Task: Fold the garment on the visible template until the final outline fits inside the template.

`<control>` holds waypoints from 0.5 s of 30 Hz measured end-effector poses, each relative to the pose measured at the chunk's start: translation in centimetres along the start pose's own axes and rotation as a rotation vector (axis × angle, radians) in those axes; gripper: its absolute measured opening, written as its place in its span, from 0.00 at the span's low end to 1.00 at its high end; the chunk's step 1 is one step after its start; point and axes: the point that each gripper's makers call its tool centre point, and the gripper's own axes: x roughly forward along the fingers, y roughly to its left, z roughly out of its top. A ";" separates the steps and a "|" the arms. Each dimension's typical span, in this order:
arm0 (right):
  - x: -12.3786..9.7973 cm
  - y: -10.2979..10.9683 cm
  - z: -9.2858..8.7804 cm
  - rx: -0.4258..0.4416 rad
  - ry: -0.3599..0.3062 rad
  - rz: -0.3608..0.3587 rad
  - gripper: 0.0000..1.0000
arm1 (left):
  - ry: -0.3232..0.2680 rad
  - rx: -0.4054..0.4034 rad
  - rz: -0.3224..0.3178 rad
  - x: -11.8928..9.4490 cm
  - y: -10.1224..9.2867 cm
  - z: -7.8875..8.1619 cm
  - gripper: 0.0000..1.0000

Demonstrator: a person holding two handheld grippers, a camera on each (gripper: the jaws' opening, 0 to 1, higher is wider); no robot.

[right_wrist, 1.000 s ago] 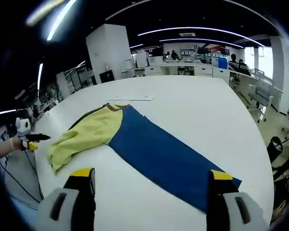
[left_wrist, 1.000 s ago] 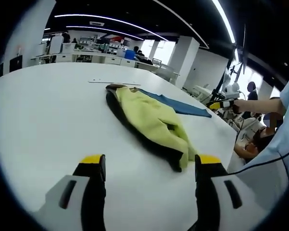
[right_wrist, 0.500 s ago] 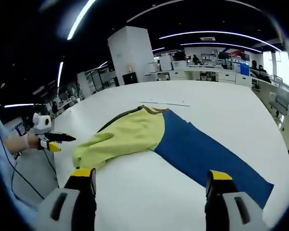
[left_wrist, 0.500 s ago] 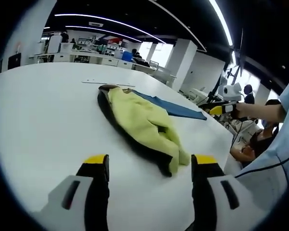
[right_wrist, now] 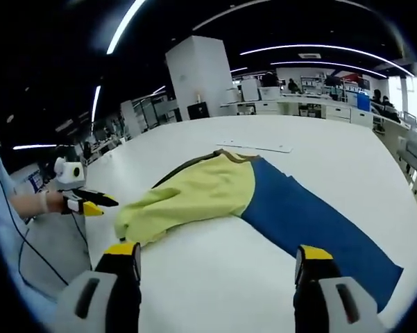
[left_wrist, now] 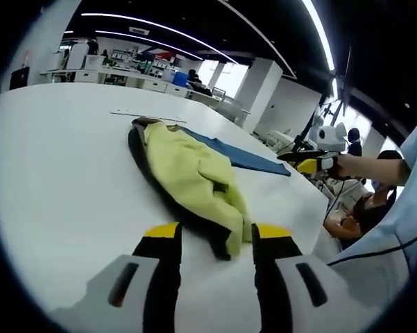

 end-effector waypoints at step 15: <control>-0.5 -0.1 -0.1 -0.004 0.005 -0.002 0.91 | 0.058 0.005 -0.021 2.5 -0.4 -1.5 0.16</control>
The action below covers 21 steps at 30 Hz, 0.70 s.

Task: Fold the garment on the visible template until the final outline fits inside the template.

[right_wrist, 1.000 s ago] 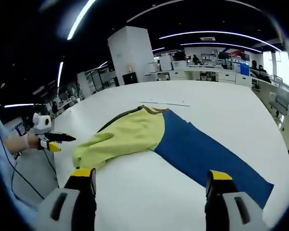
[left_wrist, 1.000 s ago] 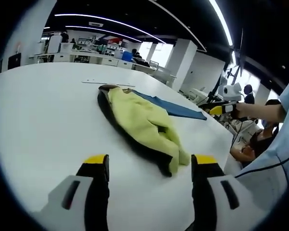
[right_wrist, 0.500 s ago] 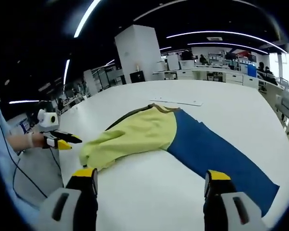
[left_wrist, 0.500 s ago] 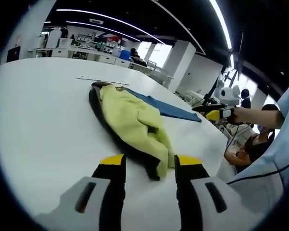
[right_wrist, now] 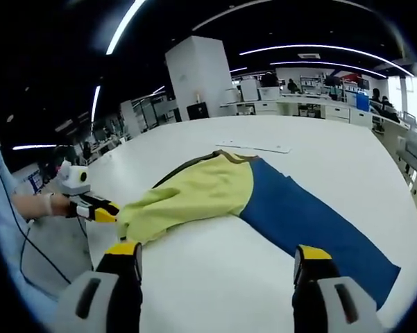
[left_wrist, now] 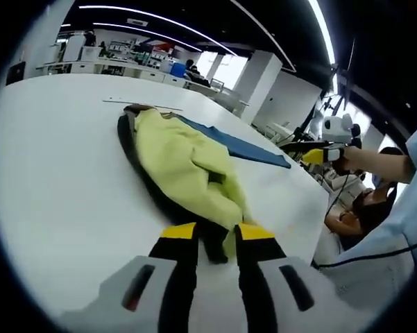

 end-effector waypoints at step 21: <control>-1.0 -0.7 -1.4 0.040 0.000 -0.029 0.87 | 0.168 0.243 0.006 1.6 -3.6 4.2 0.00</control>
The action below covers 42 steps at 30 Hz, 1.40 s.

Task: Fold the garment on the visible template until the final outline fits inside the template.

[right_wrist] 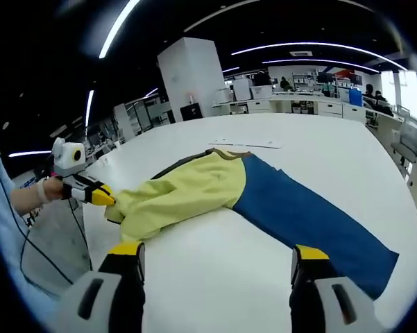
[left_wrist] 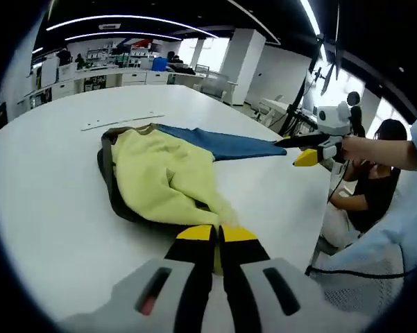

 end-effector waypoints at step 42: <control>-1.3 -0.9 -1.8 0.083 -0.011 -0.032 0.85 | 0.305 0.198 0.069 0.9 -0.5 2.0 0.00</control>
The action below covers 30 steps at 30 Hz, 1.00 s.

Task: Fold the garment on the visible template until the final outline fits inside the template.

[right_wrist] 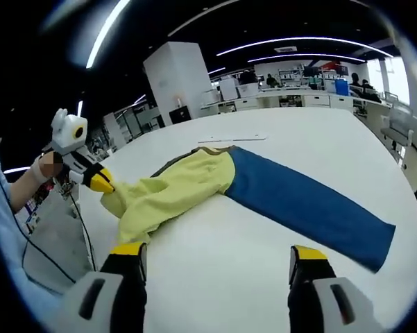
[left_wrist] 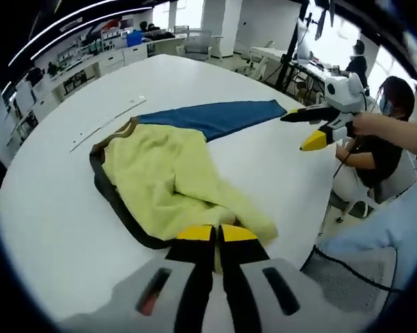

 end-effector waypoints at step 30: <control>0.0 0.2 -1.0 0.025 0.010 0.001 0.84 | 0.011 0.085 -0.113 7.6 -5.0 -3.2 0.01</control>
